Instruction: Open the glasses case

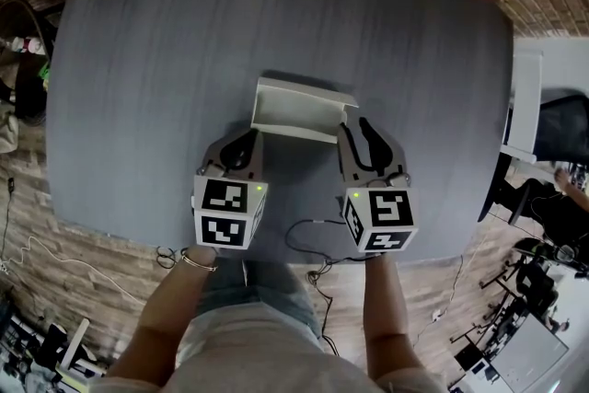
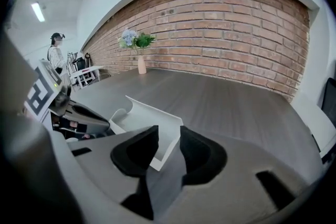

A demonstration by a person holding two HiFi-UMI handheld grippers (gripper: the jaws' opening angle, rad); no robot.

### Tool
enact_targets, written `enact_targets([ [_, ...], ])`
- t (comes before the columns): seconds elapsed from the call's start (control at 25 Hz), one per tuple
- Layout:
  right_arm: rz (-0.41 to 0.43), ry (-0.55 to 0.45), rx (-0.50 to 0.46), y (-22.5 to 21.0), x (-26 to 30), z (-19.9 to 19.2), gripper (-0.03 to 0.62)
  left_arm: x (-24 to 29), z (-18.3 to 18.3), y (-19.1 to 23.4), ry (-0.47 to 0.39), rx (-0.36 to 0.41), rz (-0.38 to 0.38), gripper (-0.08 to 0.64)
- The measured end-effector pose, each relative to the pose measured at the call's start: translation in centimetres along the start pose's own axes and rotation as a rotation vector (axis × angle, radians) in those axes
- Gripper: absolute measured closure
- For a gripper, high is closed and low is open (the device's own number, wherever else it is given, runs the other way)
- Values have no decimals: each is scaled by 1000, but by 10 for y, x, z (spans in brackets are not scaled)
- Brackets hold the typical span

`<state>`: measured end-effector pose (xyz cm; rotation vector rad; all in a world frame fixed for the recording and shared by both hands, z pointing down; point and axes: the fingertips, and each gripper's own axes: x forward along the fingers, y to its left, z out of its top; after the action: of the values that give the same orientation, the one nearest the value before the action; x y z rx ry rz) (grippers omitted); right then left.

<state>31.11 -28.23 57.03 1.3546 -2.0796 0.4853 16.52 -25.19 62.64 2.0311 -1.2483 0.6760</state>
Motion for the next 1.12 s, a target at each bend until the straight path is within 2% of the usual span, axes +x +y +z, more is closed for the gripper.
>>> enact_targets([
  [0.4,-13,-3,19,1,-7,0,464,-1,0,-3,11,-14,-26,555],
  [0.6,-23,-16,37,3,-16,3,466,-1,-2,0,22,47,1,555],
  [0.8,-34,-37,55,8,-33,6,477,-2,-3,1,46,48,10,555],
  [0.88,-38,-59,64,10,-42,10,481,-8,5,-3,27,33,9,555],
  [1.12,-95,-127,93,7,-84,21,539,-53,59,-19,-113,39,5,555],
])
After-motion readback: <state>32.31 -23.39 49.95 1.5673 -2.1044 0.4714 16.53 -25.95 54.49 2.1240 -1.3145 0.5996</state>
